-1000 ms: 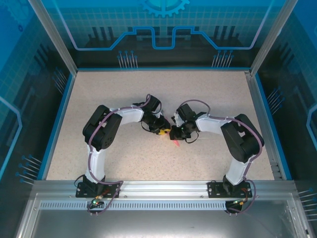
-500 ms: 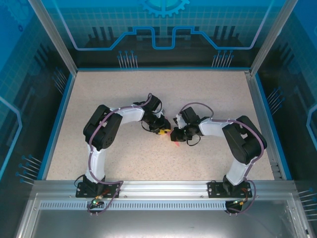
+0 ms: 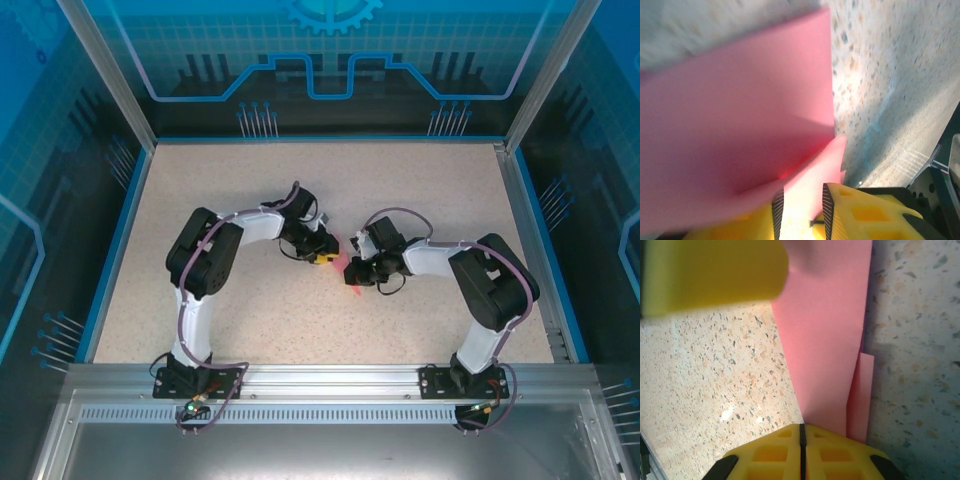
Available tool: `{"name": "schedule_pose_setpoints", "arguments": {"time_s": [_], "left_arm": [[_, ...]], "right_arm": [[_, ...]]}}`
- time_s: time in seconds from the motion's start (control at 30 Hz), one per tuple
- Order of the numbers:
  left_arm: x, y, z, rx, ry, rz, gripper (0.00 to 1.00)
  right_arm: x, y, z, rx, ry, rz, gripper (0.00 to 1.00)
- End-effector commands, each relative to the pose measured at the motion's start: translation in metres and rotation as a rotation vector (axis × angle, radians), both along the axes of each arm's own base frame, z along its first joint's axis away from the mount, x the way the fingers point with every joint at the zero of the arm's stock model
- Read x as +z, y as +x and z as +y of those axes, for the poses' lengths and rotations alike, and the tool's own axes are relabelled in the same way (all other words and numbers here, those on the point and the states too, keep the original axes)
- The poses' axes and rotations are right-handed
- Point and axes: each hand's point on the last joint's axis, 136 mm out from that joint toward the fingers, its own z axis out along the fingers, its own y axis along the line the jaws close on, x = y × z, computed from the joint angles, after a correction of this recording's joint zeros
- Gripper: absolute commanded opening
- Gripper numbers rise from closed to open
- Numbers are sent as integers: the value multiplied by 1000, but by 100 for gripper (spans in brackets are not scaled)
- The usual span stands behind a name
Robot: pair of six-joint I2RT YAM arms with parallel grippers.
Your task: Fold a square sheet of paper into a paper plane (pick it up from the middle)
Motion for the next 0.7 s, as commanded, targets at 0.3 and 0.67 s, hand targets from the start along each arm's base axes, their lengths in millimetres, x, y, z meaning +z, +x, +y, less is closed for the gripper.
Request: {"name": "schedule_pose_setpoints", "arguments": {"time_s": [0.3,0.67], "left_arm": [[-8,58,39,78,124,-152,31],[-15,69,68,160,236,-145,31]], "right_arm": [[-54,-56,-43,-16,-206,239,8],[-55,-57,-47,-19,-226,242,8]]}}
